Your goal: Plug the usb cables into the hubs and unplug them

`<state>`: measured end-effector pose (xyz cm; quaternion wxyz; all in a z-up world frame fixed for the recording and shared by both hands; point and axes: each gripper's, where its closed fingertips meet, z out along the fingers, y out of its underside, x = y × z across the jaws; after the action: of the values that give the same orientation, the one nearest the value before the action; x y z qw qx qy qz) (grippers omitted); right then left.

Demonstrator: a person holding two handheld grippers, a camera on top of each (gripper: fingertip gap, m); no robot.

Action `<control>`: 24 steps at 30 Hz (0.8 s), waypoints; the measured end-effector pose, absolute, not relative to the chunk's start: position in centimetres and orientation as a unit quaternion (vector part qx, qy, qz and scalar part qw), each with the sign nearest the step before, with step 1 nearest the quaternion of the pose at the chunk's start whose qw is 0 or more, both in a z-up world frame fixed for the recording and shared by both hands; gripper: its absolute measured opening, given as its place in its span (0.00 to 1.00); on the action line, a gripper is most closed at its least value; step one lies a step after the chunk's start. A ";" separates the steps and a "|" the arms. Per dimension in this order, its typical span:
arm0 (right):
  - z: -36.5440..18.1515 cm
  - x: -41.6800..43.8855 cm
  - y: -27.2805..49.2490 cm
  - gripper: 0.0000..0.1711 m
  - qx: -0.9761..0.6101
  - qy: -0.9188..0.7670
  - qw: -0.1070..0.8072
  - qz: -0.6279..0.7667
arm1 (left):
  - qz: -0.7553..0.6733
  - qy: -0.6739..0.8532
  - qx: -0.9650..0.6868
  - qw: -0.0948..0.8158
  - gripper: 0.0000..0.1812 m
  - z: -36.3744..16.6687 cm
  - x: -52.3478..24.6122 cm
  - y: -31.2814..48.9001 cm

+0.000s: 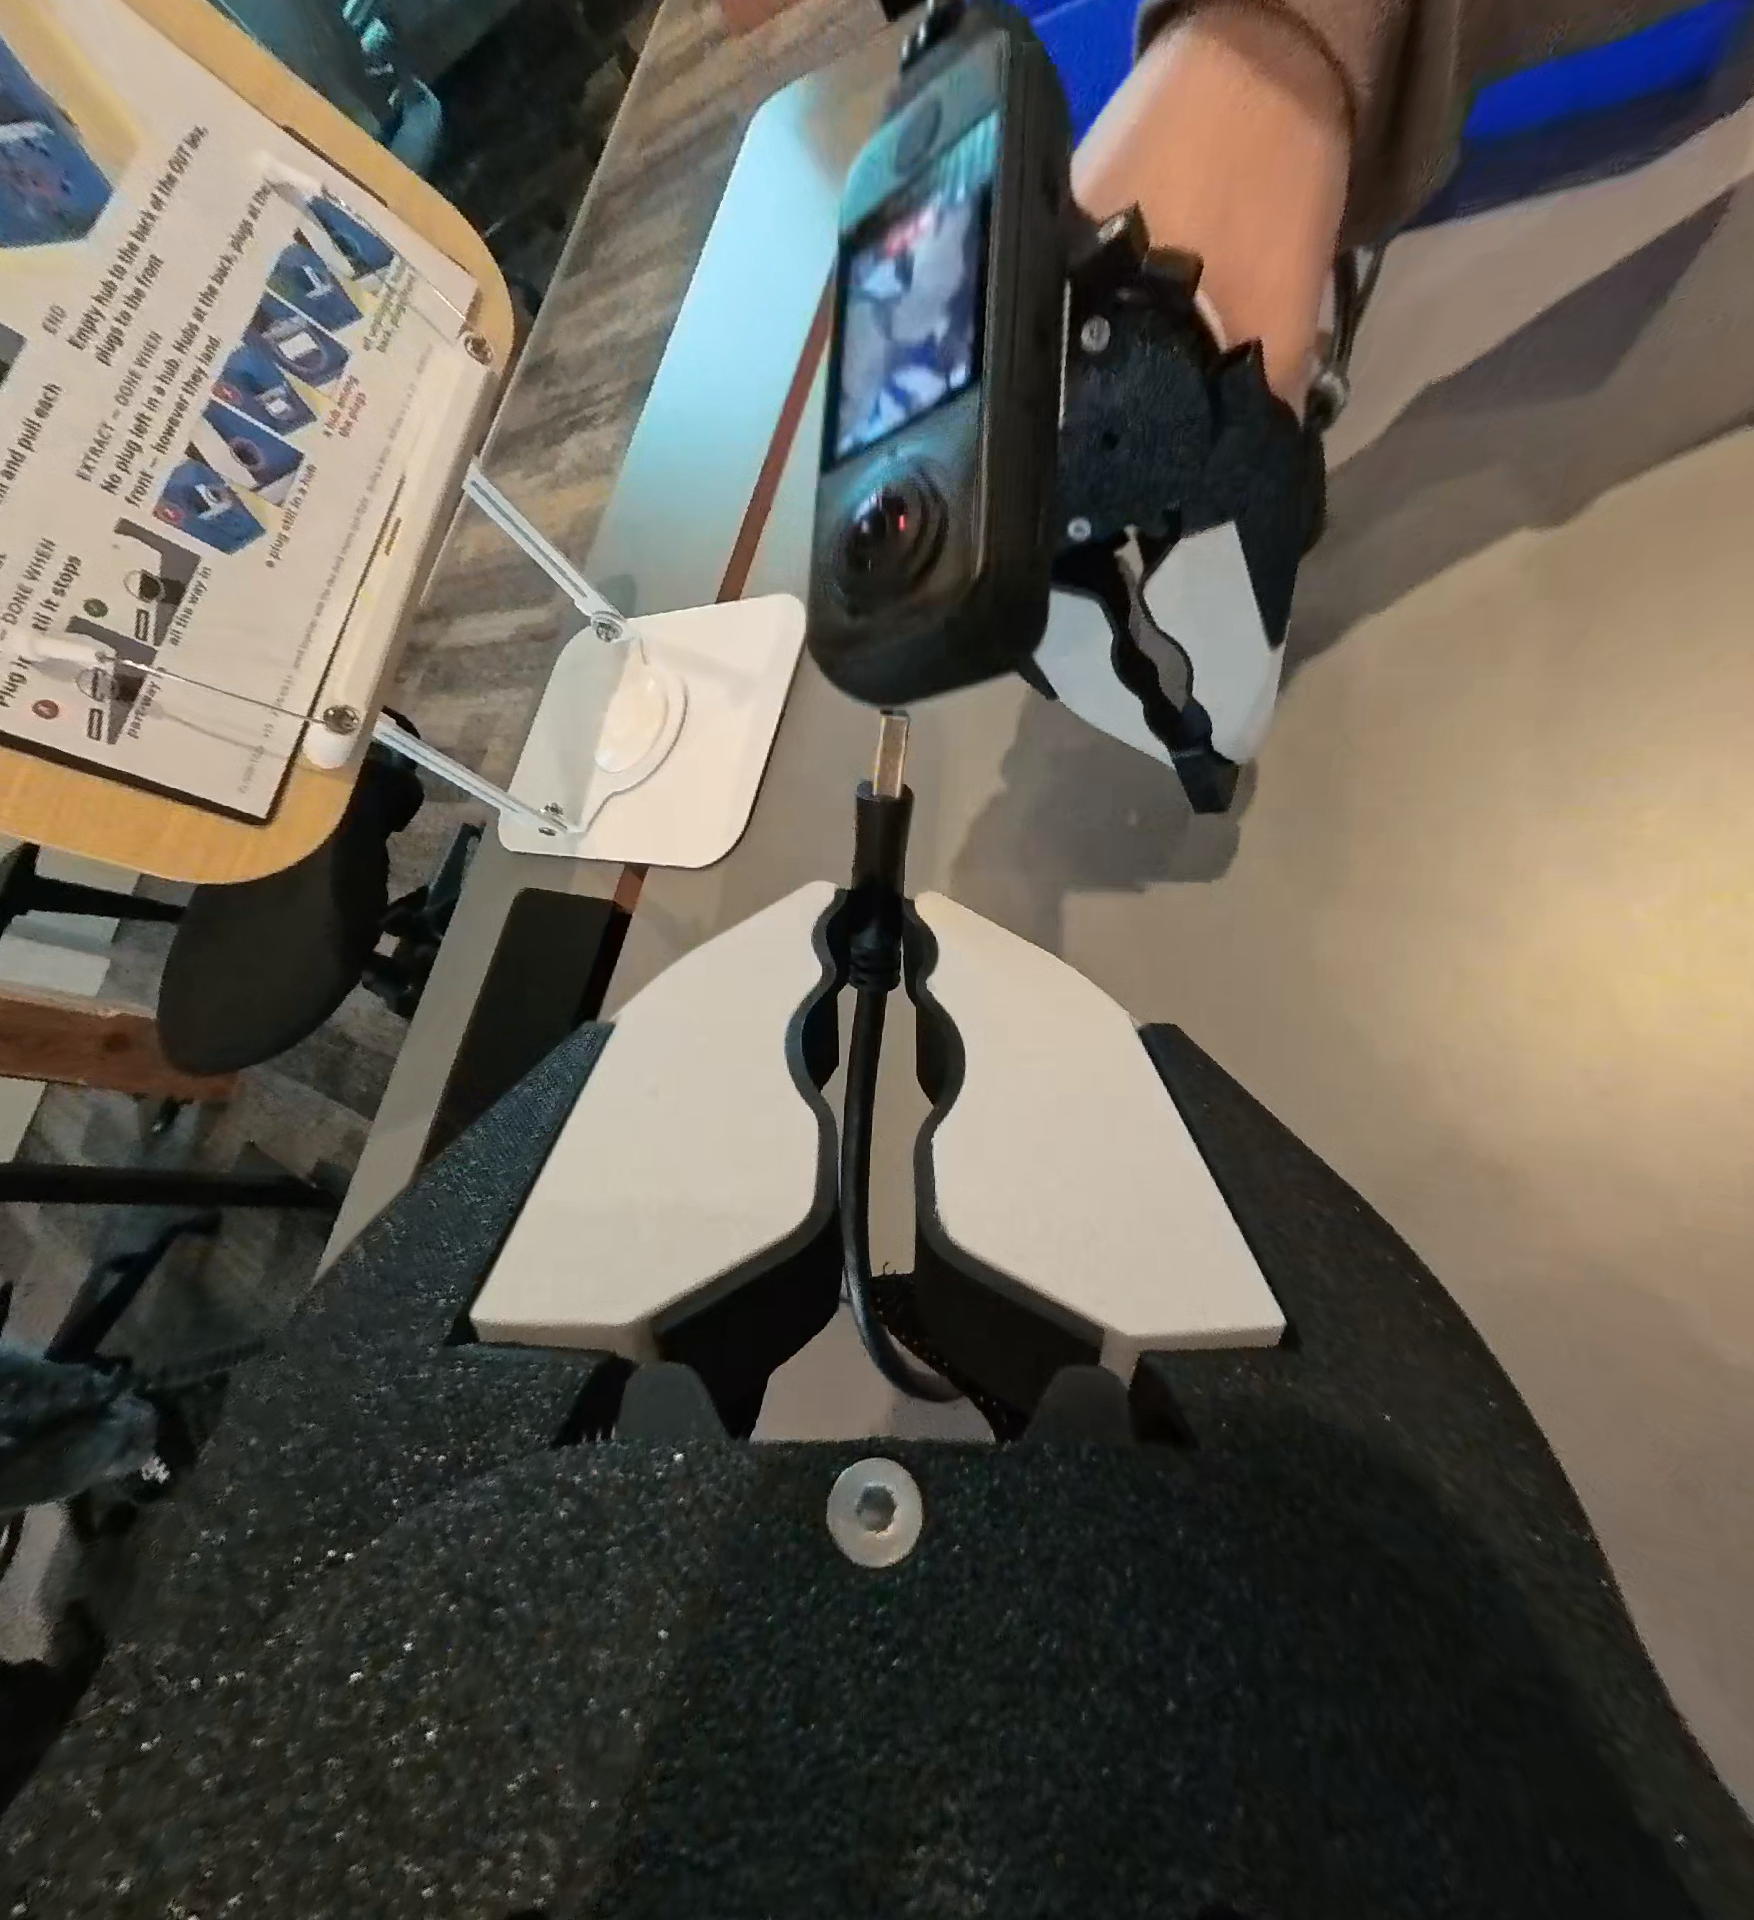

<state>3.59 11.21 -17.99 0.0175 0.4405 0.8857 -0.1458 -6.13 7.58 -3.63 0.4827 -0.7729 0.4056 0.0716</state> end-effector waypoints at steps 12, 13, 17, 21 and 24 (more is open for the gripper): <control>-20.3 1.9 9.9 0.28 0.468 0.869 -0.001 -0.160 | 0.025 0.371 -0.803 0.466 0.05 -4.1 -7.8 6.7; -19.5 1.6 9.8 0.29 0.472 0.864 -0.015 -0.177 | 0.020 0.372 -0.805 0.463 0.05 -4.3 -7.8 6.6; -12.5 -0.8 9.3 0.36 0.464 0.822 -0.122 -0.307 | -0.002 0.377 -0.811 0.448 0.05 -5.0 -7.4 6.5; -4.5 -3.0 7.4 0.27 0.380 0.788 -0.277 -0.396 | -0.005 0.392 -0.810 0.436 0.05 -5.5 -6.7 6.6; -3.0 -4.0 6.6 0.17 0.342 0.796 -0.345 -0.361 | -0.004 0.406 -0.811 0.422 0.05 -6.0 -6.0 6.5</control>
<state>-3.99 6.57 -3.04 -0.3451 0.3419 0.7960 -0.3612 -6.03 6.51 -5.96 0.4220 -0.8107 0.4059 -0.0043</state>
